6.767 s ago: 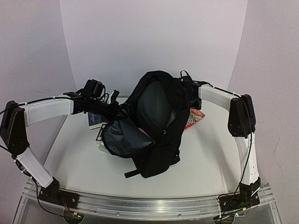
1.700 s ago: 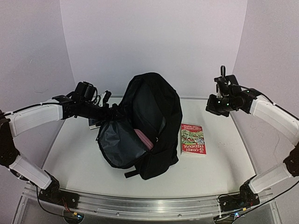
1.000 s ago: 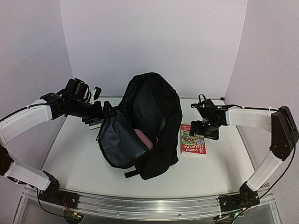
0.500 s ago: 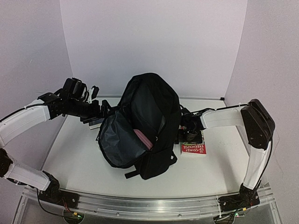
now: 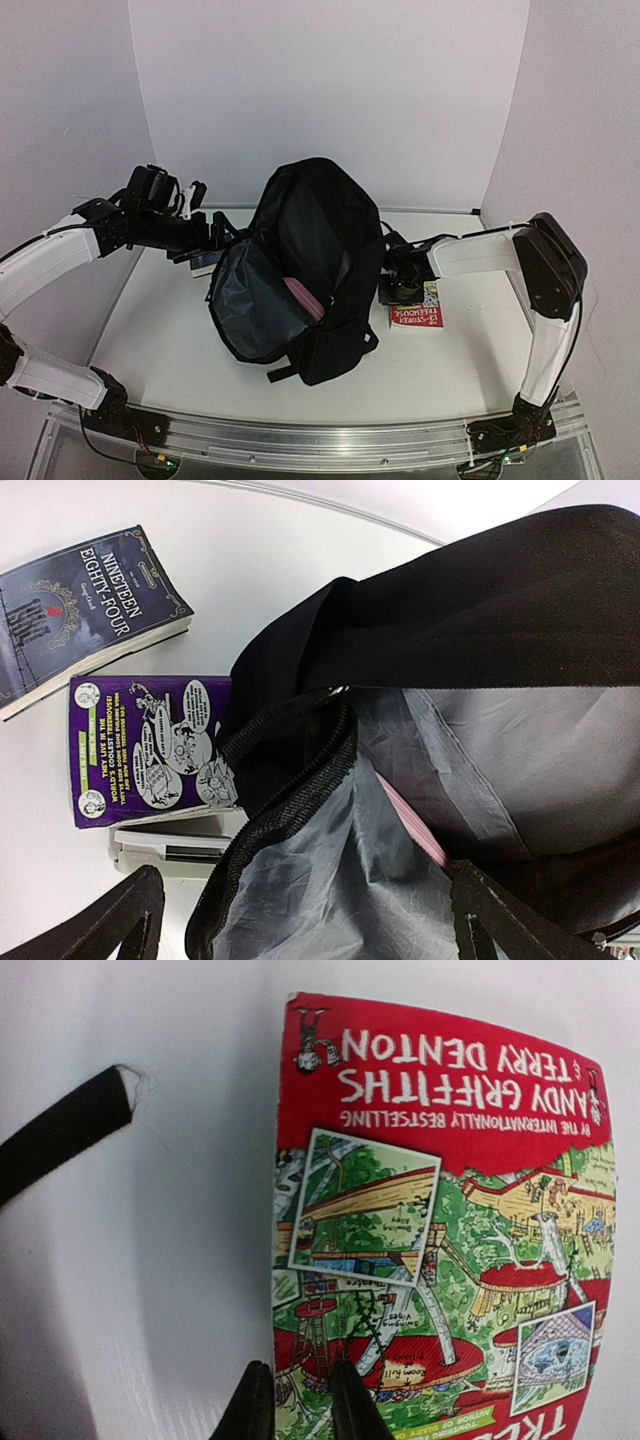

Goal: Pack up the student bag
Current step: Move the book to the center of the board, then move the student bag to the center of the board.

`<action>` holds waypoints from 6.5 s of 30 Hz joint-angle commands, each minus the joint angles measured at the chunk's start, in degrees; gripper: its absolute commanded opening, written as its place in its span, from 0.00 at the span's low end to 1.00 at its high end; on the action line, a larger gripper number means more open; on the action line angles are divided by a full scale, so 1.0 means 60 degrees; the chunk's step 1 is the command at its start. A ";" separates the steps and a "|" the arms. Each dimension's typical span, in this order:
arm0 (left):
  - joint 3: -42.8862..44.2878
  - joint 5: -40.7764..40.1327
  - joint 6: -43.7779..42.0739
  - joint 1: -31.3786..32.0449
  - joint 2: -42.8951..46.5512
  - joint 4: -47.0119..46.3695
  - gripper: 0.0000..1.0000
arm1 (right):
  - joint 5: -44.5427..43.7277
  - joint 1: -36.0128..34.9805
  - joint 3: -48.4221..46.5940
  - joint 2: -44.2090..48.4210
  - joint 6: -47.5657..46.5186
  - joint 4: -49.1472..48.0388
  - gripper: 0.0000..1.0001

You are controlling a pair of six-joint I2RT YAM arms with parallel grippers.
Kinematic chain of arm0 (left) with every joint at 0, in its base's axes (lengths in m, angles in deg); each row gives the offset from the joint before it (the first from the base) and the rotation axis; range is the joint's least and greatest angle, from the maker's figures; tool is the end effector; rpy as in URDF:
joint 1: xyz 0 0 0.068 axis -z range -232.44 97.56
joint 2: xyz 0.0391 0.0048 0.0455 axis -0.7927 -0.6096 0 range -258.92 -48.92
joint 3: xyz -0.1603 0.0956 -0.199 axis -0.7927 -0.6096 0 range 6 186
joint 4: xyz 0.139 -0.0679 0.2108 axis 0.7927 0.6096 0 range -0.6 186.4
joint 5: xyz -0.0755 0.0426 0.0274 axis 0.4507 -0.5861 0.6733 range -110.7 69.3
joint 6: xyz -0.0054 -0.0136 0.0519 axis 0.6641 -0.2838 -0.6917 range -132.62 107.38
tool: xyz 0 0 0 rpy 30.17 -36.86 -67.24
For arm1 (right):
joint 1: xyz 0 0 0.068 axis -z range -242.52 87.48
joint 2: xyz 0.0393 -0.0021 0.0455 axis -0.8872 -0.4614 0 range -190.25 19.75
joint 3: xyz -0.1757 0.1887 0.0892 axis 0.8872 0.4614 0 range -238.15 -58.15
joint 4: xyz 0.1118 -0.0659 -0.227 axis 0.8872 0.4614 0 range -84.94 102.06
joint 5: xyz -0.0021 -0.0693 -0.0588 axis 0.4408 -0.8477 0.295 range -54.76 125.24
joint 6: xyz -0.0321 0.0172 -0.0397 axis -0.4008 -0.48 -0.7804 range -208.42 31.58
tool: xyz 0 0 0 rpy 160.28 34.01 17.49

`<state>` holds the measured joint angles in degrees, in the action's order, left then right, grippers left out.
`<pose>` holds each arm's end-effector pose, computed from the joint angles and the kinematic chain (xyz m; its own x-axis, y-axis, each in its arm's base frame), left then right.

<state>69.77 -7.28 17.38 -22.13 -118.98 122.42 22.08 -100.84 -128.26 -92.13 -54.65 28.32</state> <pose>0.2240 -0.1404 0.3257 -0.7966 -0.0977 -0.5965 0.2858 0.8087 -0.5142 0.3087 0.2336 0.1415 -0.8849 -0.0095 -0.4657 -0.0439 0.9970 0.0631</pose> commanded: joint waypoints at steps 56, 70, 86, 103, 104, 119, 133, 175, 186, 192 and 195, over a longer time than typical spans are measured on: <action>0.0683 0.0288 0.0009 -0.0080 -0.0056 -0.0265 1.00 | -0.5504 0.0213 -0.1179 -0.1036 0.0171 0.5179 0.40; 0.0711 0.0271 -0.0023 -0.0085 -0.0041 -0.0230 1.00 | -0.5105 0.0388 -0.0708 -0.1258 0.0024 0.4665 0.44; 0.0726 0.0225 0.0006 -0.0078 0.0062 -0.0172 1.00 | -0.5814 0.0981 -0.0848 -0.0866 -0.0080 0.5071 0.44; 0.0808 0.0300 -0.0032 -0.0085 -0.0032 -0.0163 1.00 | -0.3585 0.1777 -0.1205 0.0723 -0.1155 0.4087 0.57; 0.0865 0.0321 -0.0063 -0.0085 -0.0056 -0.0109 1.00 | -0.2911 0.1938 -0.1228 0.1026 -0.1346 0.3814 0.64; 0.0922 0.0671 -0.0052 -0.0085 -0.0297 -0.0031 1.00 | 0.2478 0.5842 -0.1405 0.0909 -0.2892 0.1691 0.98; 0.0816 0.0691 -0.0004 -0.0085 -0.0351 -0.0029 1.00 | 0.2983 0.7324 -0.2175 -0.0920 -0.2791 0.1227 0.98; -0.2963 0.0897 0.2291 -0.0070 0.2975 0.1903 0.97 | 0.2537 0.1660 0.4458 0.5807 0.2293 0.0145 0.97; -0.4956 0.1666 0.3700 0.0240 0.2959 0.0613 0.94 | 0.1914 0.3253 0.4365 0.5312 0.1086 0.0398 0.98; -0.5693 0.1966 0.4320 0.1137 0.2398 -0.1122 0.92 | 0.2974 0.3313 0.4616 0.4912 0.0711 0.0201 0.93; -0.5803 0.1896 0.4529 0.1582 0.1988 -0.1699 0.90 | 0.3318 0.3280 0.4931 0.4879 0.0631 0.0087 0.90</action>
<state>35.88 3.31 41.41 -15.74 -104.56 121.19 38.42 -80.83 -100.85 -62.17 -48.84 29.60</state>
